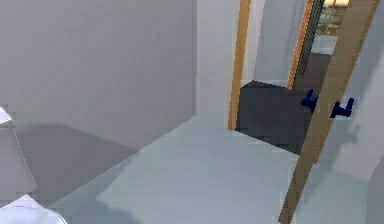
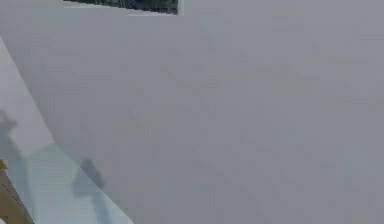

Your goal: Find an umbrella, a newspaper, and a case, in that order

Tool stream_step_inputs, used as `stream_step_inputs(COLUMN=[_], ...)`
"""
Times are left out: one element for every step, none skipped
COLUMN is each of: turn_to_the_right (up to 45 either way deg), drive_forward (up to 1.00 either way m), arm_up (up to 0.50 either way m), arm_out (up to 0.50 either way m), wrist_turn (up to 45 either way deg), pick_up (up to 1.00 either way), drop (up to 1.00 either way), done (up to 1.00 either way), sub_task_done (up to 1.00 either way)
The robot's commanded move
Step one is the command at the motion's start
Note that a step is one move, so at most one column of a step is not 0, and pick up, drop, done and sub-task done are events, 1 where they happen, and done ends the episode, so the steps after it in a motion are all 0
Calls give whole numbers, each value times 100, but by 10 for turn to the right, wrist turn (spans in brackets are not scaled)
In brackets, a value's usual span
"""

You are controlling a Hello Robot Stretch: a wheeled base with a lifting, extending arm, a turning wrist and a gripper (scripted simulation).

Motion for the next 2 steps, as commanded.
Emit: stream_step_inputs(turn_to_the_right=[-90, 0], drive_forward=[0, 30], arm_up=[0, 0], arm_out=[0, 0], wrist_turn=[0, 0], pick_up=[0, 0], drop=[0, 0], done=[0, 0], sub_task_done=[0, 0])
